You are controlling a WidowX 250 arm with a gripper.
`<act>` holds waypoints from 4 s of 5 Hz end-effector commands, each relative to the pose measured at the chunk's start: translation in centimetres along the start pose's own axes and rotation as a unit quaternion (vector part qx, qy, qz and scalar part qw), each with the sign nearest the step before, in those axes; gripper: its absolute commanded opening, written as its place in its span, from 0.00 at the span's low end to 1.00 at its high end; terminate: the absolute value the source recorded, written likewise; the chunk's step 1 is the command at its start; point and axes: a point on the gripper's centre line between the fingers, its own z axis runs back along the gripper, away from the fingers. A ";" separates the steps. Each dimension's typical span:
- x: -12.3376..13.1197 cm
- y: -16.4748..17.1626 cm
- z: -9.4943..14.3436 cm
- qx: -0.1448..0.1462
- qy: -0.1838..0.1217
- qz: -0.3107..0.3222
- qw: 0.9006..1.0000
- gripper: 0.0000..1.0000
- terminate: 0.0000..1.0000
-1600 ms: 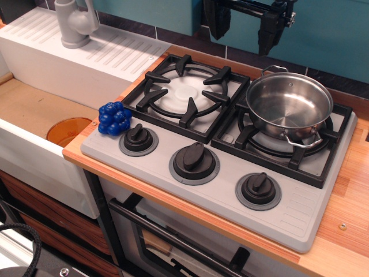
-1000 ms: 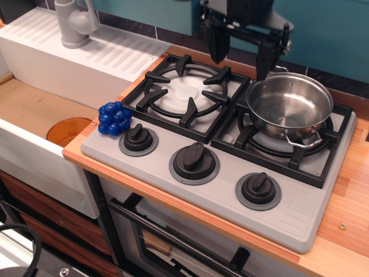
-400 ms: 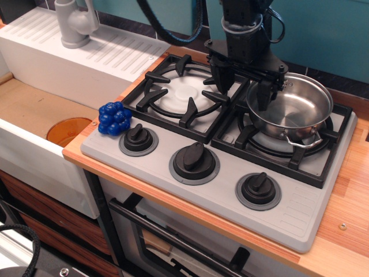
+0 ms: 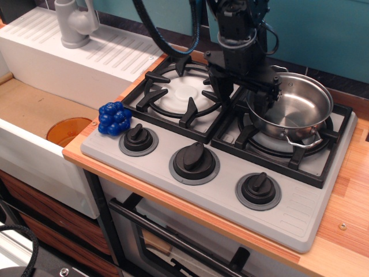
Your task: Put pan on stove and put blueberry in pan
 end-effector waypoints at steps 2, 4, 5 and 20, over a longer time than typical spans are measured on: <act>2.8 0.0 4.5 0.009 -0.004 -0.002 1.000 0.00 0.00; 3.2 -0.3 9.5 0.035 0.038 -0.002 0.999 0.00 0.00; 3.2 -0.7 12.1 0.046 0.061 -0.003 0.997 0.00 0.00; 1.4 9.7 10.8 0.017 0.085 -0.045 0.995 1.00 0.00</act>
